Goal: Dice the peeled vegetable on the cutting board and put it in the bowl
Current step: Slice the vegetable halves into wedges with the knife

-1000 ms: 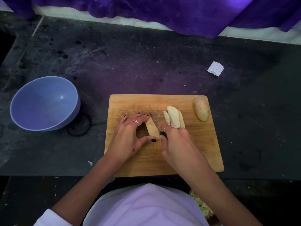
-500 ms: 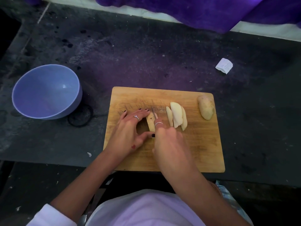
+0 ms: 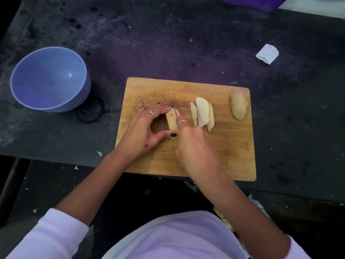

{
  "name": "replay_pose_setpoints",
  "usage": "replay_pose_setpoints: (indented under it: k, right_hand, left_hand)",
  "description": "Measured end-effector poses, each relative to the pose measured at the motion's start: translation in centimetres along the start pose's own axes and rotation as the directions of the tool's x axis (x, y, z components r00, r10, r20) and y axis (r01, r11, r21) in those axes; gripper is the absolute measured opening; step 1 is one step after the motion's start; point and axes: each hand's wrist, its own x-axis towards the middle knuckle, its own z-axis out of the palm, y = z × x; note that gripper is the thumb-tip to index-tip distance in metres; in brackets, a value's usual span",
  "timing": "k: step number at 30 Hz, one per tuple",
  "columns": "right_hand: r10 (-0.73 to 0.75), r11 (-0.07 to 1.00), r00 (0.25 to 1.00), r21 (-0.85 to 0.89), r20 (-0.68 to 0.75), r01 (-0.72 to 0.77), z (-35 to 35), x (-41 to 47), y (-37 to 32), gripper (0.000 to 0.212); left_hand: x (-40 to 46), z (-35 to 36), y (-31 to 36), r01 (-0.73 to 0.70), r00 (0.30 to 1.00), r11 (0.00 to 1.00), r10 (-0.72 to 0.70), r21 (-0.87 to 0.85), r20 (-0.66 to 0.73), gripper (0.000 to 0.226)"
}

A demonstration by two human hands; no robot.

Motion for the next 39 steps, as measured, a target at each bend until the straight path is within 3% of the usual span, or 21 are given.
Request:
replay_pose_setpoints:
  k: [10,36,39]
  right_hand:
    - [0.051,0.984,0.997,0.174,-0.054,-0.041,1.4,-0.4,1.0,0.047]
    - [0.144,0.939,0.976,0.333,-0.165,-0.083,3.7,-1.3,1.3,0.036]
    - [0.133,0.94,0.959,0.339,-0.25,-0.042,4.5,-2.2,1.2,0.035]
  left_hand:
    - [0.1,0.0,0.1,0.008,1.0,1.0,-0.008,-0.014,-0.015,0.068]
    - [0.2,-0.2,0.4,-0.007,0.999,1.0,0.006,-0.006,-0.037,0.066]
    - [0.2,-0.2,0.2,-0.017,0.999,1.0,0.016,-0.005,-0.039,0.067]
